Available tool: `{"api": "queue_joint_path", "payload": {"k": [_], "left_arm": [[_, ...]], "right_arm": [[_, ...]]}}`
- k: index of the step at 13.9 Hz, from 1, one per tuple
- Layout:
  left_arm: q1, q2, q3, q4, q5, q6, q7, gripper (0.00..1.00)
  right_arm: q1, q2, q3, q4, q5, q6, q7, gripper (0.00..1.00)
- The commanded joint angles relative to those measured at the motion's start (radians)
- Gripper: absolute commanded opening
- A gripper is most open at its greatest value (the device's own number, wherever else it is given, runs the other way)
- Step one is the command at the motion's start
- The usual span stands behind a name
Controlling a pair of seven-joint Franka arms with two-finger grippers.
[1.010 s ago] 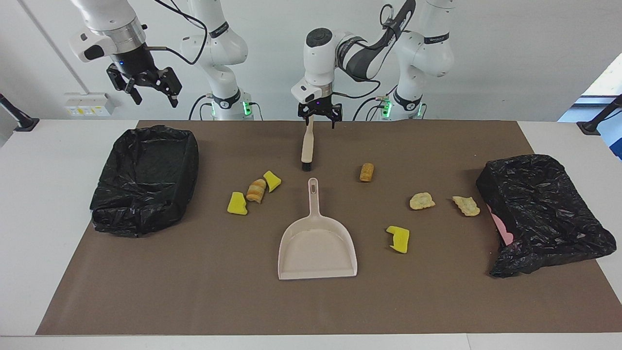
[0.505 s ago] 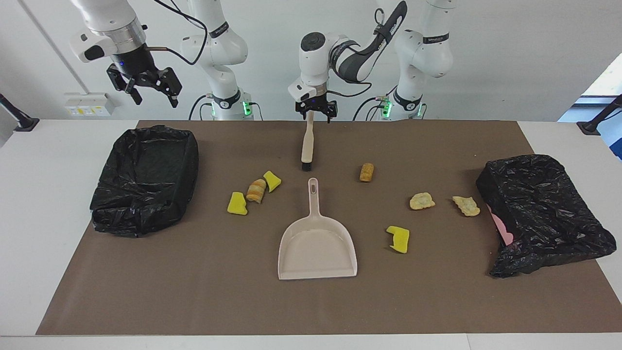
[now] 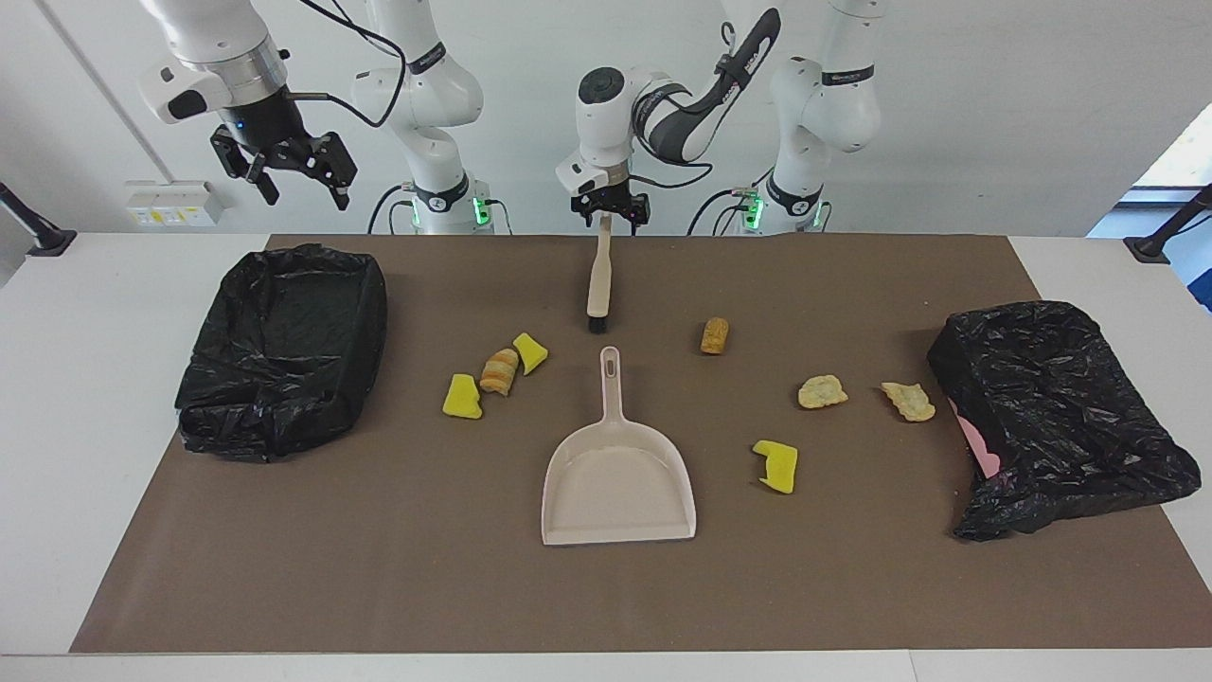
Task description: Sweep and dump trash in bin
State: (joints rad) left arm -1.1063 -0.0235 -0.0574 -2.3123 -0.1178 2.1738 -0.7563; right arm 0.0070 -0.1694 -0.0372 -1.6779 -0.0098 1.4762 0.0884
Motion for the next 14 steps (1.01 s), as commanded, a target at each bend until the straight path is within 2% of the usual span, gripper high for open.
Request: {"api": "queue_joint_path", "payload": {"k": [1,2,5,6,9,11,14], "left_arm": [[-0.023,-0.006,0.019,-0.015,-0.019,0.026,-0.03,0.76],[-0.023,-0.004,0.019,-0.015,-0.019,0.027,-0.034,0.68],[-0.017,-0.003,0.021,-0.012,-0.019,0.02,-0.026,0.21],[-0.012,0.007,0.021,-0.007,-0.019,0.02,-0.02,0.15],[0.002,0.008,0.025,0.025,-0.017,0.004,-0.011,0.0],[0.029,-0.001,0.027,0.03,-0.016,-0.023,-0.012,0.0],[0.054,-0.027,0.033,0.071,-0.005,-0.155,-0.017,0.0]], "right_arm": [[-0.006,-0.025,0.002,-0.037,0.002,0.016,-0.016,1.0],[-0.007,-0.025,0.002,-0.037,0.002,0.016,-0.016,1.0],[-0.007,-0.025,0.002,-0.037,0.002,0.016,-0.016,1.0],[-0.007,-0.025,0.002,-0.037,0.002,0.016,-0.016,1.0],[-0.01,-0.025,0.002,-0.039,0.002,0.006,-0.016,1.0],[-0.012,-0.027,0.002,-0.039,0.004,0.004,-0.016,1.0],[-0.006,-0.027,0.002,-0.039,0.005,0.001,-0.015,1.0]]}}
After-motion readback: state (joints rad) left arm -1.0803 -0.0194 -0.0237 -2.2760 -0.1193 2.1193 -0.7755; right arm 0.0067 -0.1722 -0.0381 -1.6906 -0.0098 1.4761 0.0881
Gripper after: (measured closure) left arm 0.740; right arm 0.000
